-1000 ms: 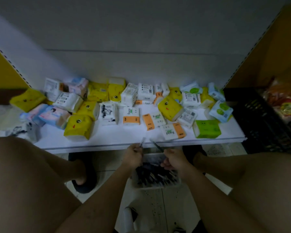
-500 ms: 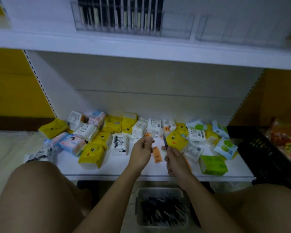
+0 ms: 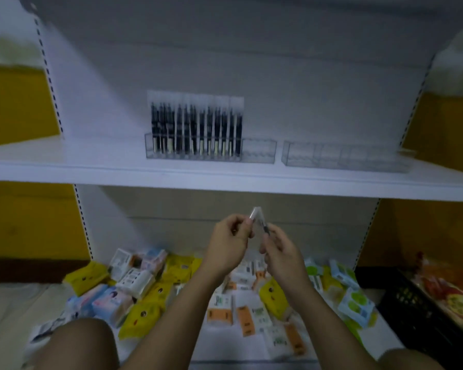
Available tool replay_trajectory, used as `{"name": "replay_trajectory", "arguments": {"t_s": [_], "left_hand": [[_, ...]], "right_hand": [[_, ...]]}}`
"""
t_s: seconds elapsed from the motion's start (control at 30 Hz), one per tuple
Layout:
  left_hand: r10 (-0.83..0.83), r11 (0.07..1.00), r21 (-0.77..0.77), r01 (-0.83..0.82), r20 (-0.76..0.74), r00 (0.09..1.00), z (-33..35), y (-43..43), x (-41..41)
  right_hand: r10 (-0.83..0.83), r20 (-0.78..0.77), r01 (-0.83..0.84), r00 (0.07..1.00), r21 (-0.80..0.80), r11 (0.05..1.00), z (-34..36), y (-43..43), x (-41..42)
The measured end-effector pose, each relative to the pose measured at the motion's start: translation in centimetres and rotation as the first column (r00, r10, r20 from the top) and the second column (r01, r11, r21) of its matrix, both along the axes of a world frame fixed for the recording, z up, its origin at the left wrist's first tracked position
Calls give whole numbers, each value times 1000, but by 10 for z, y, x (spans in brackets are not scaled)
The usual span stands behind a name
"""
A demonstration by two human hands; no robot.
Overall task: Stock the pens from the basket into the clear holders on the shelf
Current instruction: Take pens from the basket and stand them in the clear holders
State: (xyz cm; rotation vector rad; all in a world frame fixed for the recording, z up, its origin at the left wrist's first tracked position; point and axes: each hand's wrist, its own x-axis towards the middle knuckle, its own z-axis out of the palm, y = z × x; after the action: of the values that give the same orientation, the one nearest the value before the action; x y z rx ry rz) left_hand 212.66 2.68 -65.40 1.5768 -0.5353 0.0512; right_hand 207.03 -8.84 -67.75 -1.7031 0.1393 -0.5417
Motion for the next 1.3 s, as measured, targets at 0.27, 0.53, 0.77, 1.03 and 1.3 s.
{"name": "replay_trajectory", "arguments": {"t_s": [0.27, 0.53, 0.77, 1.03, 1.3], "left_hand": [[-42, 997, -57, 52, 166, 985, 85, -1, -7], [-27, 999, 45, 13, 333, 942, 161, -4, 16], [14, 1000, 16, -21, 340, 940, 213, -8, 60], [41, 998, 17, -55, 467, 883, 255, -28, 114], [97, 972, 122, -199, 564, 820, 260, -46, 158]], "right_hand": [[-75, 206, 85, 976, -37, 996, 82, -1, 2], [-9, 336, 29, 942, -55, 998, 159, -14, 23], [-17, 437, 71, 899, -108, 992, 204, -35, 69], [-19, 480, 94, 877, -133, 987, 231, -60, 136], [-53, 510, 178, 859, -199, 964, 241, -69, 187]]}}
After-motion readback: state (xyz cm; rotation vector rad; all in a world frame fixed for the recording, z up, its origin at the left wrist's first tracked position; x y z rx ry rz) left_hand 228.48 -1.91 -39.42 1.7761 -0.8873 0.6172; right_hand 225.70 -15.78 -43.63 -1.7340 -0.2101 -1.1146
